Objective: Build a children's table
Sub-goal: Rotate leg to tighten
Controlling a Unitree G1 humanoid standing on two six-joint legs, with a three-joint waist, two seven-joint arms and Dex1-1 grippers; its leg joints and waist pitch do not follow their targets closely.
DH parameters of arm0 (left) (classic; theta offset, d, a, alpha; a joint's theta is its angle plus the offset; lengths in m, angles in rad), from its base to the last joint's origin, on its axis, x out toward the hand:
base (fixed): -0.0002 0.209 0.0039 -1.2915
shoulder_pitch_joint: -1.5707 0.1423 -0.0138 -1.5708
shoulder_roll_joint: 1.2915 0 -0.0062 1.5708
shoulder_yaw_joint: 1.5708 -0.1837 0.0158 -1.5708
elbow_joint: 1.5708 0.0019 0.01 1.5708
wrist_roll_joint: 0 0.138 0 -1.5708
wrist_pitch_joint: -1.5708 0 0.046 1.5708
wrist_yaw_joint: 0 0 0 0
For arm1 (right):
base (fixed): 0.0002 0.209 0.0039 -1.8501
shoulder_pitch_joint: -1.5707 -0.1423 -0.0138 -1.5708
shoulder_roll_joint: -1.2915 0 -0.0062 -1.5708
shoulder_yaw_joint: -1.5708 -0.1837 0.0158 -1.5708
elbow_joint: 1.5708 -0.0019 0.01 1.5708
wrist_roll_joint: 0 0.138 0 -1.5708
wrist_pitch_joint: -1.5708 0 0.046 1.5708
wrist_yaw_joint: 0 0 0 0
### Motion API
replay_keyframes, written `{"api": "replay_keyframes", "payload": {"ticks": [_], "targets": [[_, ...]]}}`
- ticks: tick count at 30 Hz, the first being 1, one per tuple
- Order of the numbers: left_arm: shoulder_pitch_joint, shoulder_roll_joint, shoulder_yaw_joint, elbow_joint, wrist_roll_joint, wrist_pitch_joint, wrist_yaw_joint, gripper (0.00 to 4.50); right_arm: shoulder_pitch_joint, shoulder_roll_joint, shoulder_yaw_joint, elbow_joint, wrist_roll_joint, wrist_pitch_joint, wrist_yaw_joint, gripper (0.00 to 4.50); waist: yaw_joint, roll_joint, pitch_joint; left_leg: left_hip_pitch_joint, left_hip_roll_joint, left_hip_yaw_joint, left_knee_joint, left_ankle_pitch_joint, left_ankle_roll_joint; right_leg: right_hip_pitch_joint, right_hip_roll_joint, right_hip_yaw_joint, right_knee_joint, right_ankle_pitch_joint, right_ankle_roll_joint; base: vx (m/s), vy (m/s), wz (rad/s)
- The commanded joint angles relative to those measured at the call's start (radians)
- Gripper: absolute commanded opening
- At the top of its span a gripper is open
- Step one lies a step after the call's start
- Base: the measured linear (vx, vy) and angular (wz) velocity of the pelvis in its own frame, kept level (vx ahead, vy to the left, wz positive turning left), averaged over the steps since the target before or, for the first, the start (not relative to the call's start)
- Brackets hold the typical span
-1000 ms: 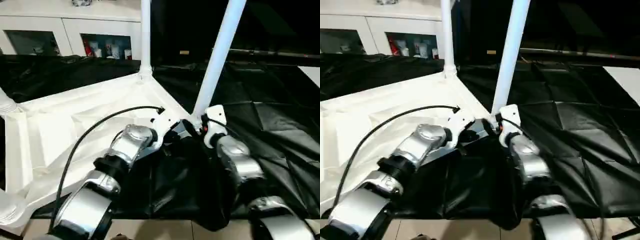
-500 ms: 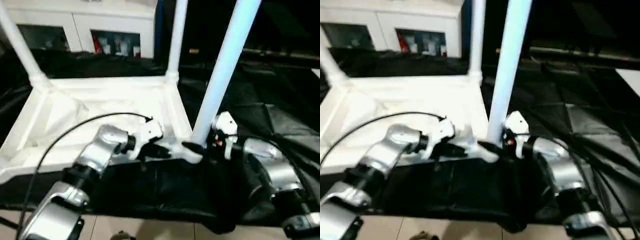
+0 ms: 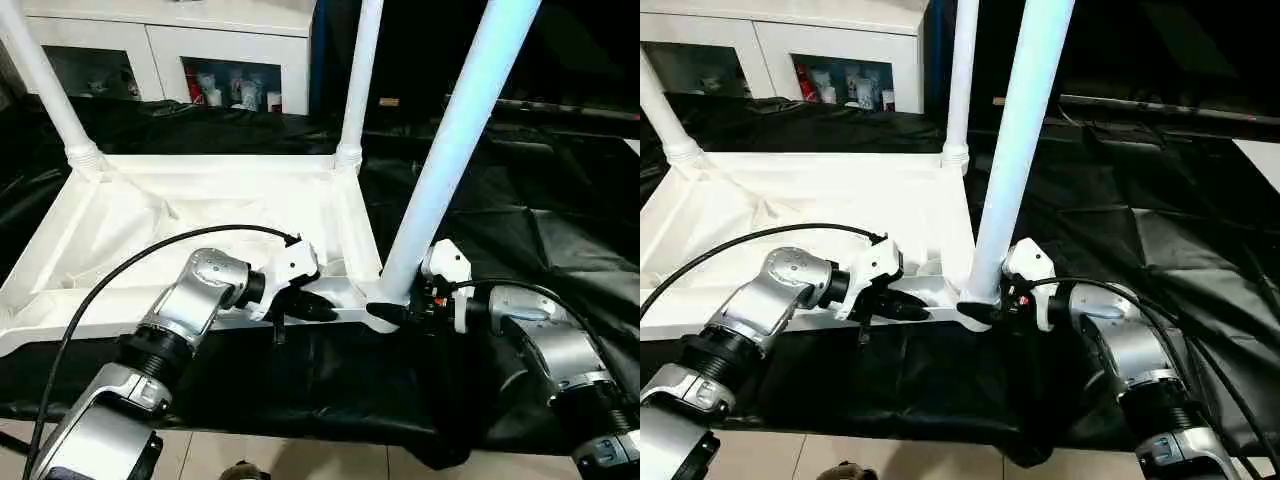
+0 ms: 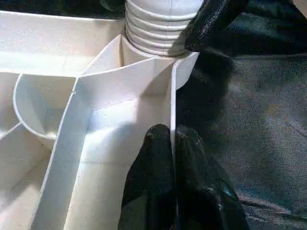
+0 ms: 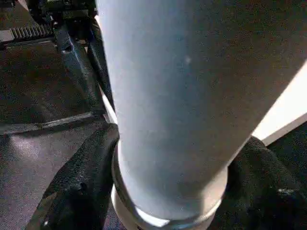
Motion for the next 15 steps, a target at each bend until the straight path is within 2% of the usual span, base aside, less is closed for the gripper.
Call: {"api": "replay_keyframes", "payload": {"ticks": [1, 6, 7, 8, 10, 11, 13, 15], "targets": [[-0.015, -0.018, 0.02, -0.047, -0.053, -0.029, -0.026, 0.0, 0.001, 0.004, 0.003, -0.003, -0.004, 0.004, 0.009, 2.76, -0.002, -0.008, -0.061, 0.025, 0.058, -0.024, -0.062, -0.18, 0.054, 0.041, -0.074, 0.058, -0.068, -0.111, -0.224, 0.0, 0.0, 0.0], [-0.013, -0.017, 0.016, -0.037, -0.045, -0.023, -0.02, 0.0, 0.009, 0.019, -0.006, 0.013, 0.0, 0.017, -0.016, 2.72, -0.002, -0.008, -0.062, 0.025, 0.058, -0.024, -0.062, -0.179, 0.056, 0.041, -0.075, 0.057, -0.068, -0.105, -0.229, 0.0, 0.0, 0.0], [-0.021, -0.029, 0.02, -0.016, -0.03, -0.005, 0.025, 0.0, 0.004, 0.038, -0.023, 0.049, -0.007, 0.022, -0.073, 2.72, -0.004, -0.008, -0.061, 0.024, 0.058, -0.024, -0.062, -0.181, 0.053, 0.041, -0.074, 0.057, -0.067, -0.11, -0.229, 0.0, 0.0, 0.0], [-0.044, -0.062, 0.045, 0.041, -0.01, 0.021, 0.136, 0.0, -0.012, 0.072, -0.055, 0.122, -0.029, 0.014, -0.193, 2.72, -0.005, -0.007, -0.06, 0.025, 0.058, -0.024, -0.063, -0.184, 0.049, 0.038, -0.074, 0.058, -0.068, -0.115, -0.23, 0.0, 0.0, 0.0], [-0.06, -0.085, 0.063, 0.079, -0.001, 0.035, 0.207, 0.0, -0.024, 0.095, -0.076, 0.172, -0.04, 0.009, -0.271, 2.72, -0.01, -0.005, -0.06, 0.029, 0.057, -0.026, -0.065, -0.215, 0.023, 0.037, -0.077, 0.056, -0.073, -0.161, -0.229, 0.0, 0.0, 0.0], [-0.079, -0.11, 0.079, 0.125, 0.013, 0.043, 0.292, 0.0, -0.046, 0.127, -0.105, 0.235, -0.05, 0.01, -0.38, 2.72, -0.013, -0.006, -0.058, 0.03, 0.056, -0.027, -0.066, -0.238, 0.0, 0.035, -0.076, 0.057, -0.077, -0.202, -0.22, 0.0, 0.0, 0.0], [-0.099, -0.148, 0.095, 0.176, 0.025, 0.062, 0.396, 0.0, -0.082, 0.18, -0.152, 0.304, -0.048, 0.035, -0.552, 2.72, -0.02, -0.003, -0.058, 0.033, 0.056, -0.03, -0.07, -0.261, -0.022, 0.034, -0.077, 0.056, -0.08, -0.231, -0.212, 0.0, 0.0, 0.0], [-0.113, -0.185, 0.111, 0.213, 0.033, 0.062, 0.496, 0.0, -0.108, 0.227, -0.186, 0.341, -0.036, 0.053, -0.659, 2.72, -0.026, -0.005, -0.059, 0.03, 0.056, -0.029, -0.07, -0.256, -0.019, 0.036, -0.077, 0.059, -0.08, -0.211, -0.209, 0.0, 0.0, 0.0]]}}
